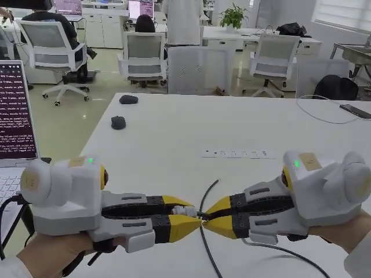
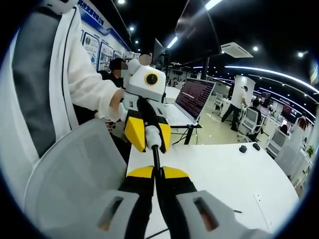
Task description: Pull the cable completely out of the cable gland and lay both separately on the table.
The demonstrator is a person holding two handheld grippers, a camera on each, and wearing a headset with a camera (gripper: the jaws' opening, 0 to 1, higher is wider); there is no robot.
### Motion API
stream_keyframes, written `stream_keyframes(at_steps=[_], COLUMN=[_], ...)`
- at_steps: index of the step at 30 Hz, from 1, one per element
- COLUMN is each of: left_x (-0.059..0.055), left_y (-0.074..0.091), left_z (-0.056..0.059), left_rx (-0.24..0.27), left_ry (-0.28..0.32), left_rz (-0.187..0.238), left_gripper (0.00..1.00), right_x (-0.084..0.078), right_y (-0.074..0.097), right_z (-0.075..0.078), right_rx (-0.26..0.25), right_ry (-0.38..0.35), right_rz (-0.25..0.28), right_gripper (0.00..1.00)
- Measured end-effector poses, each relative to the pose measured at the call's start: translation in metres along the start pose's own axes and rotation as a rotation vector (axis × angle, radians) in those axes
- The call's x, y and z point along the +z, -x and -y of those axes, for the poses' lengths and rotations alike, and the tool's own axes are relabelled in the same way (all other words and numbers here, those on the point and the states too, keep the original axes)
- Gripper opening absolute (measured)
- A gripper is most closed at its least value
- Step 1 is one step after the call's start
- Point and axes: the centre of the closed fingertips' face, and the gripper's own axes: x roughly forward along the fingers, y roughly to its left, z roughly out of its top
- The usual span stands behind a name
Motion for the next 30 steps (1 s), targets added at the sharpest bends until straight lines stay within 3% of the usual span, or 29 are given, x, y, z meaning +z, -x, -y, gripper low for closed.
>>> stream_keyframes(at_steps=[6,12,30], left_x=[-0.002,0.001,0.003], left_y=[0.004,0.014,0.021], left_z=[-0.003,-0.008,-0.016], left_rx=[0.009,0.031,0.057], left_ry=[-0.005,0.008,0.011], left_rz=[-0.007,0.012,0.024], left_gripper=[0.17,0.17,0.17], right_x=[-0.004,-0.013,-0.029], right_y=[0.000,0.010,0.024], right_z=[0.000,0.007,0.014], right_rx=[0.003,-0.020,-0.058], right_ry=[0.006,-0.017,-0.054], right_rz=[-0.015,-0.024,-0.048], right_gripper=[0.03,0.03,0.03])
